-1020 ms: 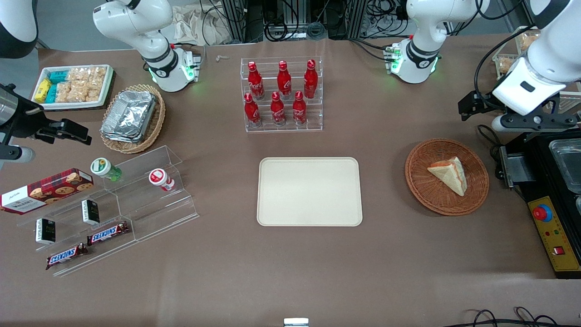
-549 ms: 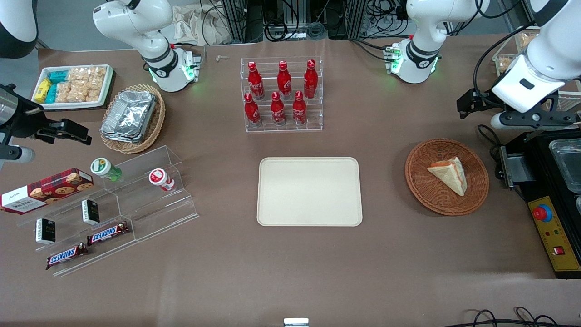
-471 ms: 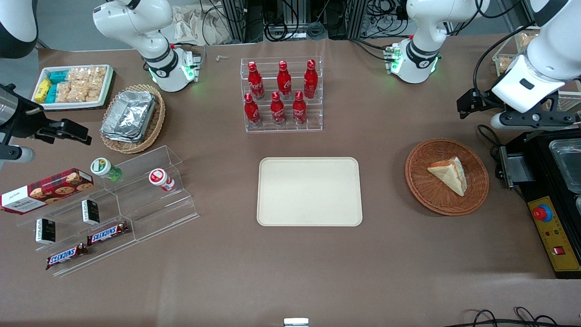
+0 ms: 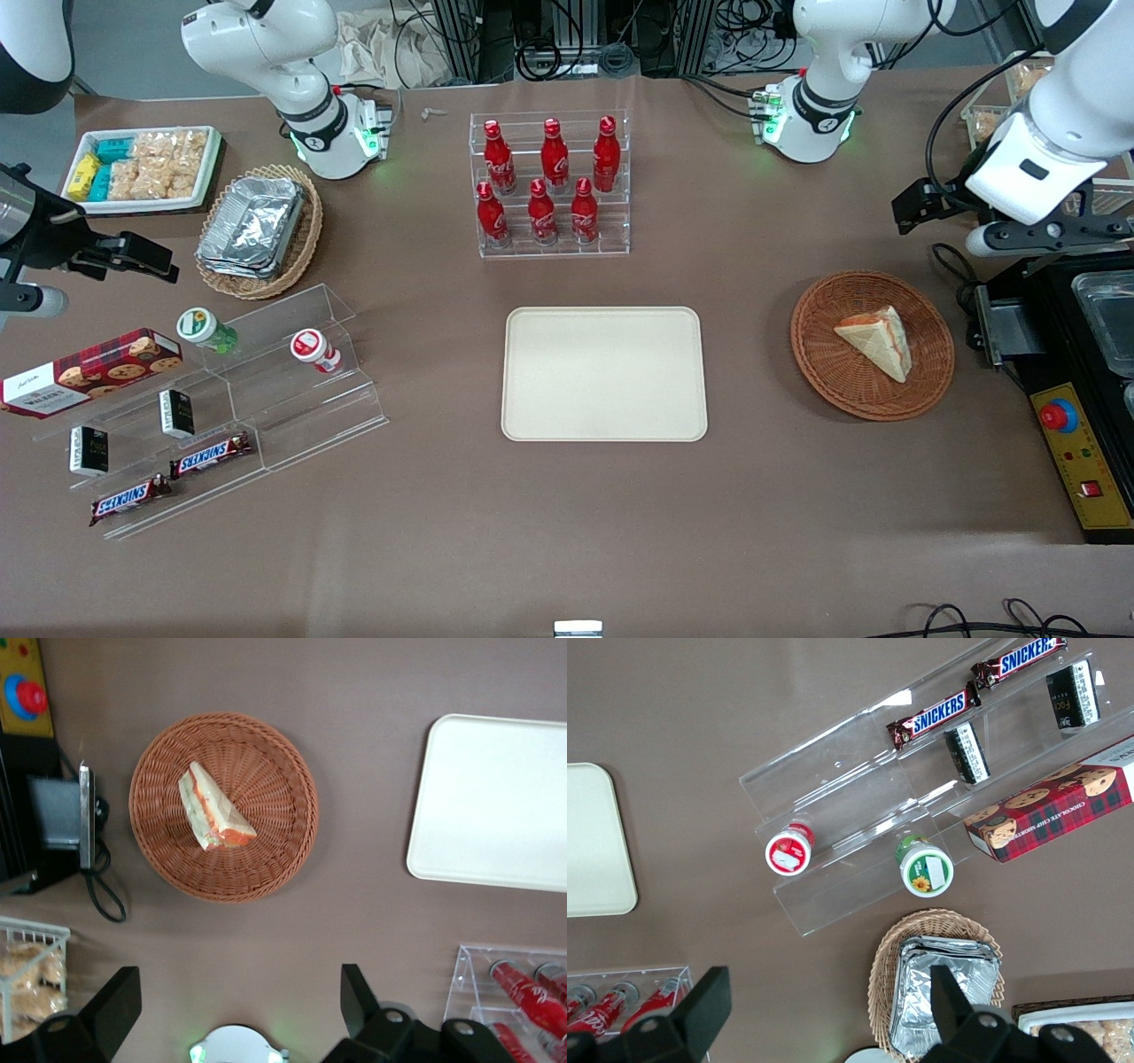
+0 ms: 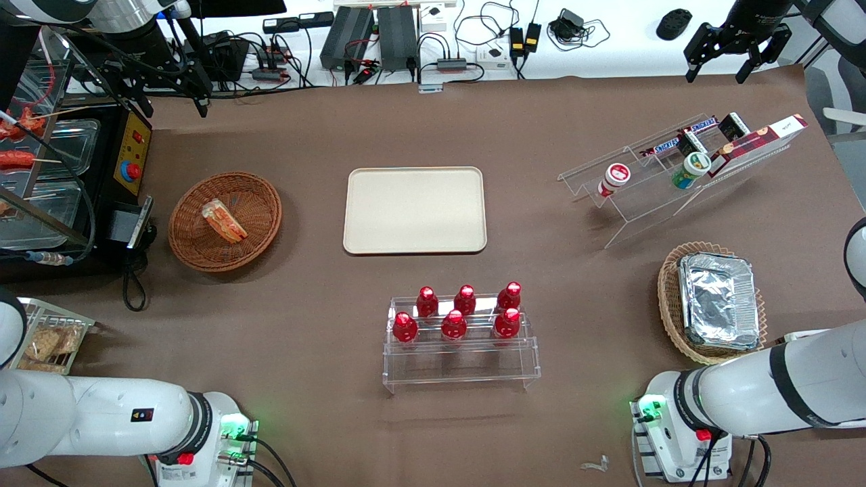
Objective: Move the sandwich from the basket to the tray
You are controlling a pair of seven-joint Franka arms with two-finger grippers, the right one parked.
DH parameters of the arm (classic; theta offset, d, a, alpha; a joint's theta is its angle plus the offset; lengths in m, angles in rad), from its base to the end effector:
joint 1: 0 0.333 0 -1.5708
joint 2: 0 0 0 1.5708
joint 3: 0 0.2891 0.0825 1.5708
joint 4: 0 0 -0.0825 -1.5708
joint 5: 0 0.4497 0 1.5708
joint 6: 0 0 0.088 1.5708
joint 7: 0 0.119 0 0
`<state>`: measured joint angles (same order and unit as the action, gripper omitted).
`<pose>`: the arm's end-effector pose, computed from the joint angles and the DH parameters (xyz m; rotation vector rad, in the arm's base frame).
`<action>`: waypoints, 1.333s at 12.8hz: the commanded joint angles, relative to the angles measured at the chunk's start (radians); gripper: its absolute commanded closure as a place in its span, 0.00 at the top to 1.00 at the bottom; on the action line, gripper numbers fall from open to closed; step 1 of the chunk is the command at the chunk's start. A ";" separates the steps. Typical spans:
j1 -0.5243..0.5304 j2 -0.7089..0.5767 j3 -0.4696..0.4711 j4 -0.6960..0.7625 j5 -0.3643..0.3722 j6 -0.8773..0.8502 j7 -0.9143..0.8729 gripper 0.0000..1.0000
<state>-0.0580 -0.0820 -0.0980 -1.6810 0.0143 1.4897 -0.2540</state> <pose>0.5779 -0.0908 0.5696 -3.0896 -0.1533 0.1593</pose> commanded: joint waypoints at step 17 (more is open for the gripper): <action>0.006 -0.099 0.168 -0.549 -0.011 0.470 -0.476 1.00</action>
<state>-0.0487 -0.1467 0.0521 -2.1685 0.0125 1.9102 -0.7129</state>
